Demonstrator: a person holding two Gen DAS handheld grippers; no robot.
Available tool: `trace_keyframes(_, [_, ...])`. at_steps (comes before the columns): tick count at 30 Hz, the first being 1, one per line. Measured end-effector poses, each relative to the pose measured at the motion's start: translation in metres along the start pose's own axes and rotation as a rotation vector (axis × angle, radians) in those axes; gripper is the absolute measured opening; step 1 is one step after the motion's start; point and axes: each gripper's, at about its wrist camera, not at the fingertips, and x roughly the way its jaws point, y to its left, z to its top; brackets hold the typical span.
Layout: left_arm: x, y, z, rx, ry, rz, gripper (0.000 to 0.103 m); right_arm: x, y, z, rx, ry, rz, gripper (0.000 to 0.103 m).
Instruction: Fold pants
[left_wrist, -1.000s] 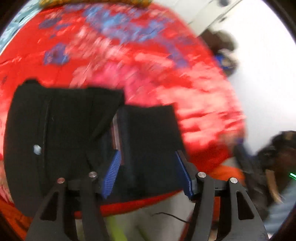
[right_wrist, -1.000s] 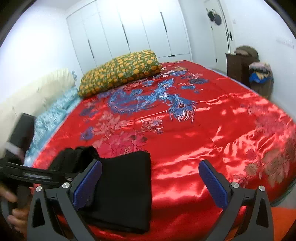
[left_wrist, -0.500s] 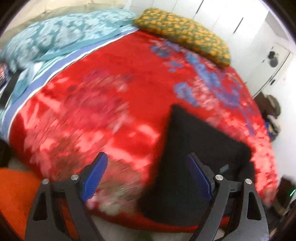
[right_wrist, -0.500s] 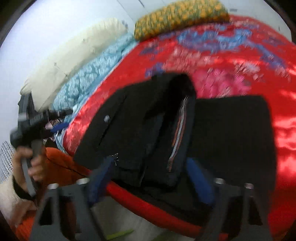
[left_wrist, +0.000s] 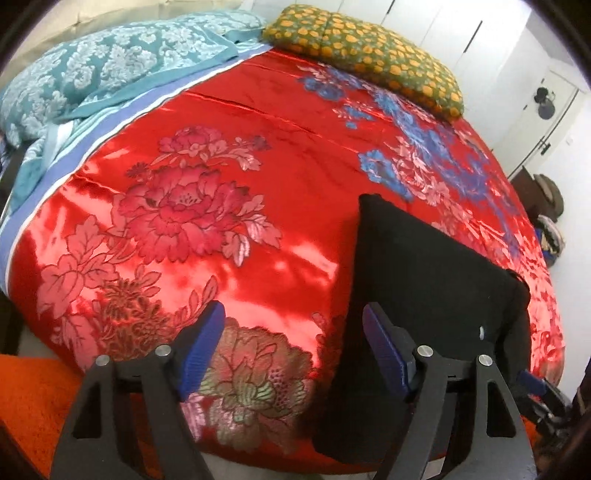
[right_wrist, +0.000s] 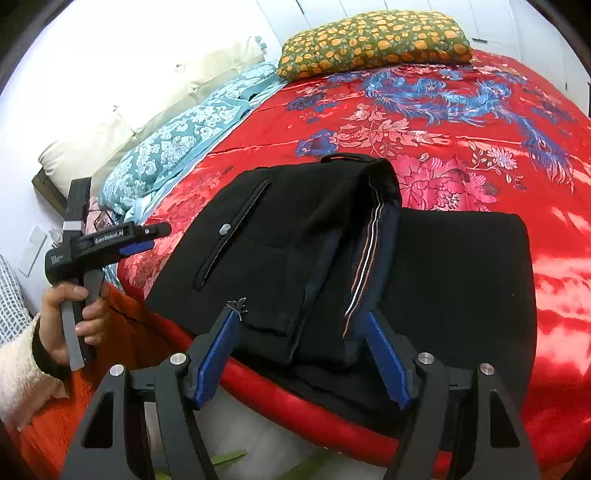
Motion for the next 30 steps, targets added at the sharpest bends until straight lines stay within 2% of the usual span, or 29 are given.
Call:
trace_keyframes(9, [0.002, 0.013, 0.002, -0.058, 0.005, -0.002, 0.082, -0.016, 0.005, -0.003, -0.08, -0.058, 0.089, 0.072])
trace_keyframes(15, [0.007, 0.019, 0.0, -0.097, 0.025, 0.01, 0.083, -0.001, -0.001, 0.003, -0.068, -0.031, 0.126, 0.072])
trace_keyframes(17, [0.007, 0.016, 0.0, -0.087, 0.023, 0.013, 0.083, 0.006, 0.002, 0.007, -0.079, -0.016, 0.127, 0.072])
trace_keyframes(19, [0.008, 0.013, -0.002, -0.073, 0.022, 0.016, 0.083, 0.02, -0.001, 0.009, -0.078, 0.03, 0.069, 0.072])
trace_keyframes(23, [0.009, 0.008, -0.003, -0.044, 0.029, 0.026, 0.083, 0.039, -0.014, 0.004, -0.039, 0.107, 0.092, 0.072])
trace_keyframes(25, [0.01, 0.009, -0.003, -0.042, 0.03, 0.031, 0.083, 0.037, -0.017, 0.006, -0.016, 0.114, 0.118, 0.071])
trace_keyframes(28, [0.012, 0.012, -0.002, -0.059, 0.035, 0.028, 0.083, 0.032, -0.026, 0.008, 0.07, 0.117, 0.269, 0.067])
trace_keyframes(30, [0.015, 0.014, -0.002, -0.071, 0.042, 0.029, 0.083, 0.032, -0.027, 0.008, 0.084, 0.114, 0.331, 0.067])
